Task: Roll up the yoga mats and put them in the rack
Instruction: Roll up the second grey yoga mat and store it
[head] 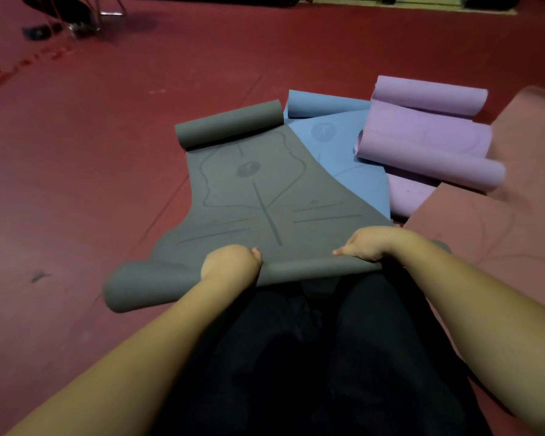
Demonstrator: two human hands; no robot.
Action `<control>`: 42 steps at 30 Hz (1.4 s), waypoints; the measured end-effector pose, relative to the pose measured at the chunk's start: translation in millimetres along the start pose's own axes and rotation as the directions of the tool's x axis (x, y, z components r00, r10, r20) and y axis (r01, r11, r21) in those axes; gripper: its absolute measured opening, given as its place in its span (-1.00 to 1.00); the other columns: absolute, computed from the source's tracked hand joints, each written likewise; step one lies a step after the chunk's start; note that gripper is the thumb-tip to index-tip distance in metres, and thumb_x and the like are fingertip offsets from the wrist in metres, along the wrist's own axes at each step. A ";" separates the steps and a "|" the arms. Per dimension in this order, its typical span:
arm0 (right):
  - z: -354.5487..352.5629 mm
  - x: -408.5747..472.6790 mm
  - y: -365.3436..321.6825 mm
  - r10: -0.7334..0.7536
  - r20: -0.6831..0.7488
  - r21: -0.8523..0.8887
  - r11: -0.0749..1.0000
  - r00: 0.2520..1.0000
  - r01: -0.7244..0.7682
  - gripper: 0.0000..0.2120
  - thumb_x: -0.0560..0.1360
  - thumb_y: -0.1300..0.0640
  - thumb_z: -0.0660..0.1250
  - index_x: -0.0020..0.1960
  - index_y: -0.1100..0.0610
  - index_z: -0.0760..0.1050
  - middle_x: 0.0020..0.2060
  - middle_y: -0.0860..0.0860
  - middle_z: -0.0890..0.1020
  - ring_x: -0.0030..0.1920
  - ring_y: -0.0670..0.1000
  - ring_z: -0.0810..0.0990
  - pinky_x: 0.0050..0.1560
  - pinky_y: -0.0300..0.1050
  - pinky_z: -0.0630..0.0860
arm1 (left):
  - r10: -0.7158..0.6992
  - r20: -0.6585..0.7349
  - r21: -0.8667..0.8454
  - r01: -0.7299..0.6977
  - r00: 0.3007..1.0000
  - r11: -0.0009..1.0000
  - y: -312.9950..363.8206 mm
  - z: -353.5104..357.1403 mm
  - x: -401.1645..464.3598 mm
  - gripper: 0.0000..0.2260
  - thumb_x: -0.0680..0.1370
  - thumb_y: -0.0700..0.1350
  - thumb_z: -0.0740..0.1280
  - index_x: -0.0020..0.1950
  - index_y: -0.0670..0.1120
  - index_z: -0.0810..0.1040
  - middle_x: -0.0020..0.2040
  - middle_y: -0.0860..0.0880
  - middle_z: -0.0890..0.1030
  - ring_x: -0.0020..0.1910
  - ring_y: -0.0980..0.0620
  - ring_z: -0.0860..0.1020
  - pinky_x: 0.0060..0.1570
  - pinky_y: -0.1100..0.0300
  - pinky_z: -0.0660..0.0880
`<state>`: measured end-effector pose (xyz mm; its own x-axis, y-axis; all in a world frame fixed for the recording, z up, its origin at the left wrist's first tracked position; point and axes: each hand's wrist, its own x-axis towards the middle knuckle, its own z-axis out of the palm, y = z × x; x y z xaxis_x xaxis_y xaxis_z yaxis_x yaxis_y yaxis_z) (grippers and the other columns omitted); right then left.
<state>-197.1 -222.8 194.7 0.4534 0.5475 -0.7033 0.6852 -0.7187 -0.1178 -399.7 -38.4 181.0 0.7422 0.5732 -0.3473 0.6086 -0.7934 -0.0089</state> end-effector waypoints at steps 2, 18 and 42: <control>0.8 2.8 -0.1 -0.002 0.017 -0.042 0.999 1.000 0.003 -0.41 0.61 -0.27 0.07 0.33 0.15 0.54 0.35 0.12 0.51 0.31 0.13 0.46 0.24 -0.09 0.32 | -0.101 -0.019 -0.087 0.099 0.995 0.991 2.2 3.4 -2.7 -0.55 0.67 0.02 0.01 0.11 -0.20 0.63 0.11 -0.22 0.62 0.10 -0.22 0.57 -0.01 0.06 0.42; 29.6 -10.7 4.1 -0.138 -0.562 -0.207 0.978 0.815 0.023 -0.51 0.61 -0.29 0.01 -0.23 0.03 0.43 -0.11 0.05 0.64 0.01 0.11 0.59 -0.16 -0.06 0.37 | -0.046 0.219 -0.181 0.087 0.975 0.980 -4.8 -13.1 17.6 -0.67 0.58 -0.13 0.23 0.33 -0.11 0.53 0.26 -0.18 0.55 0.22 -0.20 0.54 0.18 -0.03 0.49; 28.7 -3.6 -7.5 -0.057 -0.358 -0.102 0.995 0.932 0.022 -0.37 0.61 -0.32 -0.12 0.00 0.02 0.63 0.10 0.10 0.64 0.13 0.14 0.57 0.06 -0.05 0.44 | 0.030 -0.419 0.014 -0.027 0.908 1.000 -44.7 21.9 -47.7 -0.46 0.62 0.17 0.01 -0.24 -0.09 0.66 -0.26 -0.13 0.57 -0.20 -0.24 0.53 -0.25 0.02 0.42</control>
<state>-220.2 -231.8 178.0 0.5875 0.7049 -0.3974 0.7495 -0.6592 -0.0614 -468.4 -34.7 177.5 0.8096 0.5819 0.0773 0.5844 -0.8114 -0.0131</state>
